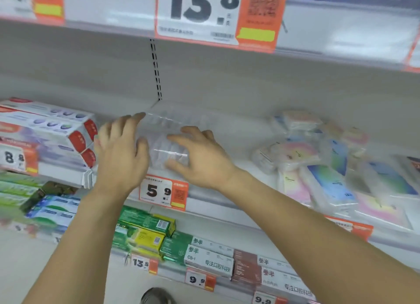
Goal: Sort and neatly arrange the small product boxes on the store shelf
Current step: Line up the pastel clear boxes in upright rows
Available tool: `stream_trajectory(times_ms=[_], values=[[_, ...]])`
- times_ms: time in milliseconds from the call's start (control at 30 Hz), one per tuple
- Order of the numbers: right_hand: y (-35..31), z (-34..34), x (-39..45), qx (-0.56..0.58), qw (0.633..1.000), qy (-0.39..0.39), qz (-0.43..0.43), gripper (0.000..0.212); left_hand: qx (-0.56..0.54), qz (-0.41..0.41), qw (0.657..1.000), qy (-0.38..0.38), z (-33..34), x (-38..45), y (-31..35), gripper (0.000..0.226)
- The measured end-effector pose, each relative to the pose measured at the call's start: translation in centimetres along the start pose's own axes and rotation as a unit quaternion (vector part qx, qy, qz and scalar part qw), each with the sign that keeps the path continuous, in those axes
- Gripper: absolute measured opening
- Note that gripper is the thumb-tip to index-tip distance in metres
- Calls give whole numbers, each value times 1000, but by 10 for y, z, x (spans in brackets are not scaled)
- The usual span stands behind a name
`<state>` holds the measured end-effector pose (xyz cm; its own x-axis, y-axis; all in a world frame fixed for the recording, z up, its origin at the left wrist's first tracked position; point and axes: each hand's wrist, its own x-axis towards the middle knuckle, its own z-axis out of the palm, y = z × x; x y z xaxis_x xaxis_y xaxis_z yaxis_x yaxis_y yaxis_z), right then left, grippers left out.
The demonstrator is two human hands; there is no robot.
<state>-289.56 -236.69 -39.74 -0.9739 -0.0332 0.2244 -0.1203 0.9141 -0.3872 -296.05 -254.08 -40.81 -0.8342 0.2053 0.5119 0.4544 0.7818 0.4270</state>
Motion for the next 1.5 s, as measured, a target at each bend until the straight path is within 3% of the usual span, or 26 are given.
stream_trajectory(times_ms=[133,200,300,367,467,567,733,833,933,1033,1233,1367,1500], values=[[15,-15,-1,-4,1000,-11,15,52,13,-13,995,-99,3,-1,-14,57],[19,-22,-2,-13,998,5,58,47,-14,-32,993,-111,-1,-5,-8,59],[14,-20,-6,-17,994,28,101,59,-29,-36,991,-124,-6,-11,4,58],[16,-17,-8,-1,993,43,108,55,-34,-21,992,-120,-8,-11,7,52],[28,-28,-6,183,967,66,164,38,-43,-20,992,-119,-9,-10,7,49],[38,-38,-7,423,880,29,212,31,-51,-29,991,-122,-8,-9,8,45],[45,-34,-12,490,850,-26,191,38,-62,-44,990,-116,-9,-7,9,35],[46,-30,-11,514,844,8,153,27,-61,-20,990,-123,-11,-5,3,33],[49,-26,-14,441,891,93,48,22,-98,-18,984,-149,-21,-4,-2,32],[50,-20,-18,351,933,82,0,25,-146,-38,975,-164,-29,-1,-5,32],[47,-18,-24,287,958,17,11,30,-195,-96,959,-181,-39,1,-5,21],[38,-11,-24,283,957,53,23,22,-167,-59,970,-168,-40,-9,-4,19],[25,-5,-26,290,957,8,-16,25,-156,-37,975,-155,-37,-20,-6,26]])
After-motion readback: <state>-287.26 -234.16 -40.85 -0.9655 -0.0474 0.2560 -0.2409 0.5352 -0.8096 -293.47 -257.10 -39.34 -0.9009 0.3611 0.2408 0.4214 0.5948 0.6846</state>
